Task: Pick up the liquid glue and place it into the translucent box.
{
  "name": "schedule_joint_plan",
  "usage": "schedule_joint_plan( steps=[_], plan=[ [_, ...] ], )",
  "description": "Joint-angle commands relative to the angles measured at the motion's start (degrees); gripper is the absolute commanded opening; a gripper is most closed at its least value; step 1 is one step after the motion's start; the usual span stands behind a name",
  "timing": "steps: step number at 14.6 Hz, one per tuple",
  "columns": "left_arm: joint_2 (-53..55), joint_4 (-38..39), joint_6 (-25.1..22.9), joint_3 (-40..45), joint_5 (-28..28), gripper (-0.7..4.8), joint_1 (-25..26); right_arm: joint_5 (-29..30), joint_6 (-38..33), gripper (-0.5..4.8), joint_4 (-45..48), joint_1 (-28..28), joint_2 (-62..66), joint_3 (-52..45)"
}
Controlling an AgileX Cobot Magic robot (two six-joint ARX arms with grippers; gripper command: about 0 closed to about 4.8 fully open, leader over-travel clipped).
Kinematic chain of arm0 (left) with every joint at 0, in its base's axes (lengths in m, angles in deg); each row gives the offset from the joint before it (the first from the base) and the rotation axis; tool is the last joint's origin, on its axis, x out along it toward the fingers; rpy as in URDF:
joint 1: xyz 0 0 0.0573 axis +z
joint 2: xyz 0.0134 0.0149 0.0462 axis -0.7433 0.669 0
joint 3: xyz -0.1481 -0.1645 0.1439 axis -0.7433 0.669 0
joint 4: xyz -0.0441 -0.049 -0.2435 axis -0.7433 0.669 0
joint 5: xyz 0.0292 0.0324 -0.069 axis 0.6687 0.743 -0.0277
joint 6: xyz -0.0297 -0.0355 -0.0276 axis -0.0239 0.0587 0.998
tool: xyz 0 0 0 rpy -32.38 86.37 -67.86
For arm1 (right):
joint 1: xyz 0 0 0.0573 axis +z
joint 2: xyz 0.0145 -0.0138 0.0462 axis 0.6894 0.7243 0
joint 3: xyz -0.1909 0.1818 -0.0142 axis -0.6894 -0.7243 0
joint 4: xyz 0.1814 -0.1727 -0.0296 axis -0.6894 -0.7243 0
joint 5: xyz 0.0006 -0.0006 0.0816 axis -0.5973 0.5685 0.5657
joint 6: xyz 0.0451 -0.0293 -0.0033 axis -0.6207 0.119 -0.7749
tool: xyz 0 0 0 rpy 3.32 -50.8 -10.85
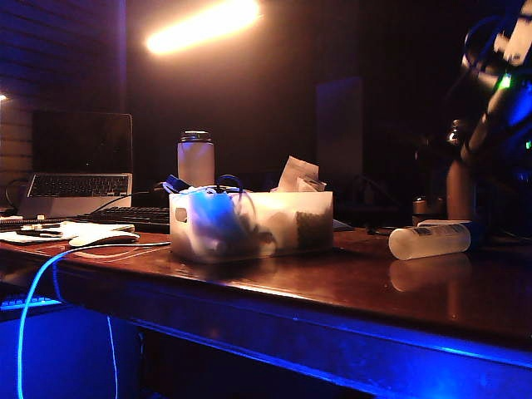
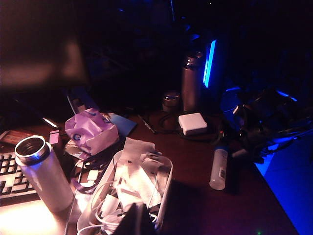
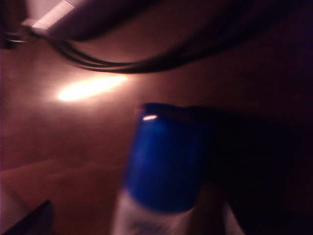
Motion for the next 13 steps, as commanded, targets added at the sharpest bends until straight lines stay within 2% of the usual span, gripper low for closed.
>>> schedule_joint_plan(
  steps=[1, 3, 6, 12, 13],
  plan=[
    [-0.2, 0.7, 0.0, -0.3, -0.4, -0.05, -0.1, 0.2, 0.4, 4.79, 0.6, 0.0, 1.9, 1.0],
    [-0.3, 0.9, 0.0, -0.3, -0.4, -0.05, -0.1, 1.9, 1.7, 4.79, -0.3, 0.4, 5.4, 5.7],
    [-0.6, 1.4, 0.0, -0.3, -0.4, -0.05, -0.1, 2.1, 6.6, 4.79, -6.6, 1.0, 9.6, 13.2],
    [-0.7, 1.4, 0.0, -0.3, -0.4, -0.05, -0.1, 2.7, 6.7, 4.79, -10.0, 1.0, 11.7, 13.9],
    [-0.7, 1.4, 0.0, -0.3, -0.4, -0.05, -0.1, 2.8, 6.7, 4.37, -10.0, 1.0, 11.8, 13.9]
  ],
)
